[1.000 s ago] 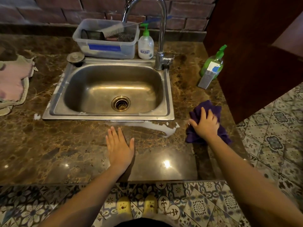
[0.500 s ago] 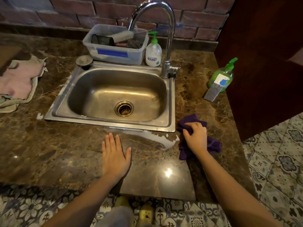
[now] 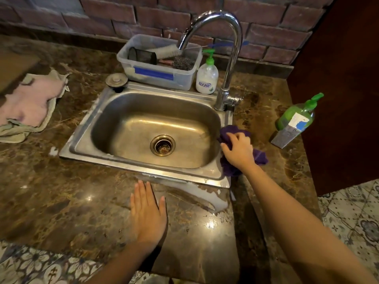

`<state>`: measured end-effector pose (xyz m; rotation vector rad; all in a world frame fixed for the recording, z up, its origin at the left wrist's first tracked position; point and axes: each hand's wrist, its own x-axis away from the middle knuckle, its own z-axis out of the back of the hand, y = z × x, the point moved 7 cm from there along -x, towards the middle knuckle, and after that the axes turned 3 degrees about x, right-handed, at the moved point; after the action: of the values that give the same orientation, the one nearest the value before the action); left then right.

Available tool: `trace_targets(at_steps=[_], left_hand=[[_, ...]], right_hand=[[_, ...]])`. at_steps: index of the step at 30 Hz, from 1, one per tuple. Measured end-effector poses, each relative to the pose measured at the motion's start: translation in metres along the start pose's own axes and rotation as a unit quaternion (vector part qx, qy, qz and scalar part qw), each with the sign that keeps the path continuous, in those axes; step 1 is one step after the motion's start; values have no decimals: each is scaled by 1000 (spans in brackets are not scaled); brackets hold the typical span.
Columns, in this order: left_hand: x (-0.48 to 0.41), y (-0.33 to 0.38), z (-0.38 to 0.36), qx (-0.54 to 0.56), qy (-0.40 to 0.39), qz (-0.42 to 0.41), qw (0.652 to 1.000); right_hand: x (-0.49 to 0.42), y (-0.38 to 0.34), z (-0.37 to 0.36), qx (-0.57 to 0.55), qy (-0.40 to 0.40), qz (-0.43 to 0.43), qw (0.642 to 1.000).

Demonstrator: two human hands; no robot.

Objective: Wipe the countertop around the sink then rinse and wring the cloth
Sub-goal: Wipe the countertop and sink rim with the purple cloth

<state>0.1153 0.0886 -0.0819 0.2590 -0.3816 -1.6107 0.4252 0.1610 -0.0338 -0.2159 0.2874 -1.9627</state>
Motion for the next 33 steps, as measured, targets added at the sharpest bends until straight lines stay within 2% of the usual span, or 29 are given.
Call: trace_targets(at_steps=[1,3,5,8,12,16,24,29,33], left_hand=[[-1,0,-2,-2,-1,8,1000],[-4,2,-4,9,2,35,999],[-6,6,-4,10,11,66,998],[-6,13,-6,-27,20,83,996],[-3,18,-1,-54,39,81,994],[0,21,-6,-107,8,78,991],[-5,23,-3,-91,22,80,992],[-4,24,0,-83,38,77,993],[-5,23,-1,-85,39,79,992]], right_hand=[[-4,-3,-15,47,-36,35,998],[-8,-3,-30,92,-36,80,992],[-16,-2,-36,78,-33,109,990],[-42,-1,-43,81,-86,148,982],[-84,-2,-42,121,-125,156,972],[-114,1,-43,165,-143,147,965],[-99,6,-36,114,-144,227,956],[-50,0,-31,35,-146,367,918],[-57,10,-24,16,-152,429,890]])
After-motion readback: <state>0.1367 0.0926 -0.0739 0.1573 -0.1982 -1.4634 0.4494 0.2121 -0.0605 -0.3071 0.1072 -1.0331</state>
